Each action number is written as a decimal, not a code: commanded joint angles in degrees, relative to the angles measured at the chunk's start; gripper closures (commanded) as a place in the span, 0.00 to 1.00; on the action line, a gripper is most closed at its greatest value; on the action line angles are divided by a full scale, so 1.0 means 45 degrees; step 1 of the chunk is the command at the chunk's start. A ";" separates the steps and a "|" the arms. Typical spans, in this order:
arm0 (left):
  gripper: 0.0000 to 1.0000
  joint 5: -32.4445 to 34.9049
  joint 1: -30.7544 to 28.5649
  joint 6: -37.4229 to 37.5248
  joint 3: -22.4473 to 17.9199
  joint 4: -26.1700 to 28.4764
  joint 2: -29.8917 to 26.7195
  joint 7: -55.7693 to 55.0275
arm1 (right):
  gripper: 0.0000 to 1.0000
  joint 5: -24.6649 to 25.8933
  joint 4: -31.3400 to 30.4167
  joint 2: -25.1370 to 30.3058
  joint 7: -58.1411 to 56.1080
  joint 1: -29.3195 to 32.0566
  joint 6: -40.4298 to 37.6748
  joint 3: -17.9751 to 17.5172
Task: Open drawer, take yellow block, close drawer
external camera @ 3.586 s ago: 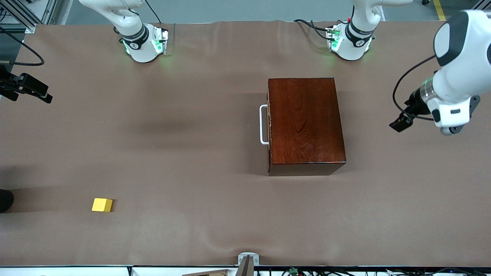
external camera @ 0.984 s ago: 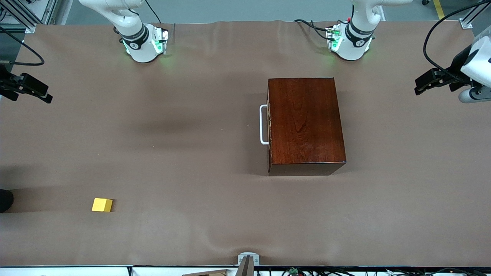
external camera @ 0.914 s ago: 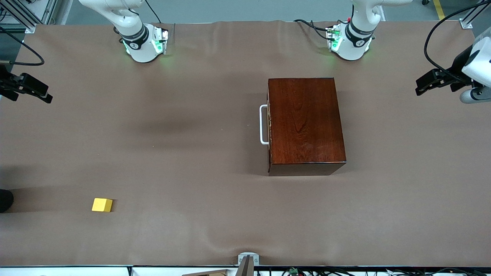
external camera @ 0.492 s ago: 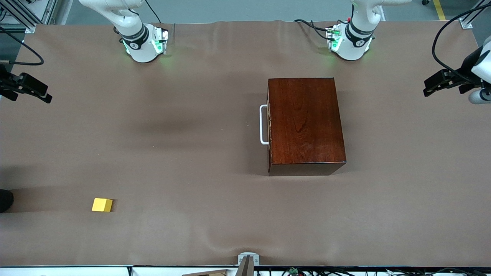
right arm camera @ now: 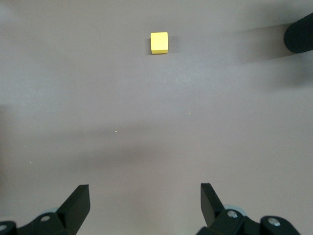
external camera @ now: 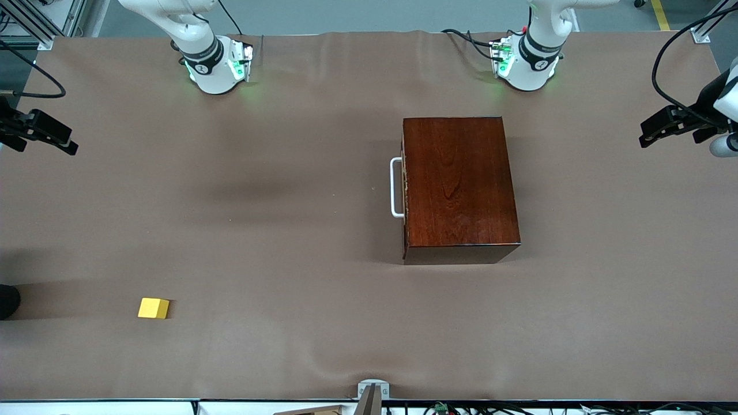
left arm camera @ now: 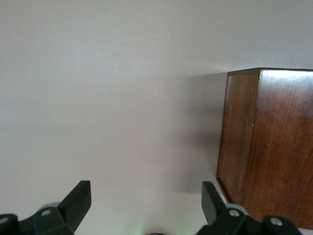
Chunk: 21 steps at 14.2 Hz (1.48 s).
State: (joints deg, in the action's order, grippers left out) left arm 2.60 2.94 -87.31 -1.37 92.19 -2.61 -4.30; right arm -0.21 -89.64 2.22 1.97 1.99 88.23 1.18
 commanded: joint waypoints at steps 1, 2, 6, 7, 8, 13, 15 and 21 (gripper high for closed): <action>0.00 0.0009 0.0068 0.0066 0.0051 -0.0641 0.0287 0.0174 | 0.00 0.0145 0.0095 0.0073 -0.0048 -0.0013 -0.0095 -0.0028; 0.00 -0.0030 0.0011 0.0144 0.0070 -0.0798 0.0345 0.0193 | 0.00 0.0145 0.0076 0.0073 -0.0048 -0.0013 -0.0095 -0.0028; 0.00 -0.0050 -0.0165 0.0203 0.0109 -0.0683 0.0423 0.0232 | 0.00 0.0145 0.0095 0.0073 -0.0048 -0.0013 -0.0095 -0.0028; 0.00 -0.0050 -0.0243 0.0203 0.0245 -0.0644 0.0539 0.0213 | 0.00 0.0145 0.0076 0.0073 -0.0048 -0.0013 -0.0114 -0.0028; 0.00 -0.0050 -0.0302 0.0203 0.0401 -0.0585 0.0560 0.0232 | 0.00 0.0145 0.0095 0.0073 -0.0048 -0.0013 -0.0095 -0.0028; 0.00 -0.0499 -0.0927 0.0203 0.0813 -0.0565 0.0560 0.0233 | 0.00 0.0145 0.0076 0.0054 -0.0048 -0.0013 -0.0134 -0.0028; 0.00 -0.0480 -0.0869 0.0223 0.0813 -0.0565 0.0560 0.0155 | 0.00 0.0145 0.0095 0.0073 -0.0048 -0.0013 -0.0115 -0.0028; 0.00 -0.0480 -0.0712 0.0418 0.1047 -0.0565 0.0541 0.0213 | 0.00 0.0145 0.0095 0.0053 -0.0048 -0.0013 -0.0114 -0.0028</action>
State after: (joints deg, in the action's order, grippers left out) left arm 1.37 -0.01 -86.69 2.57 90.62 -0.23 -4.30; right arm -0.21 -89.64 2.22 1.97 1.99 88.20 1.18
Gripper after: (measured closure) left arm 0.000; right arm 0.000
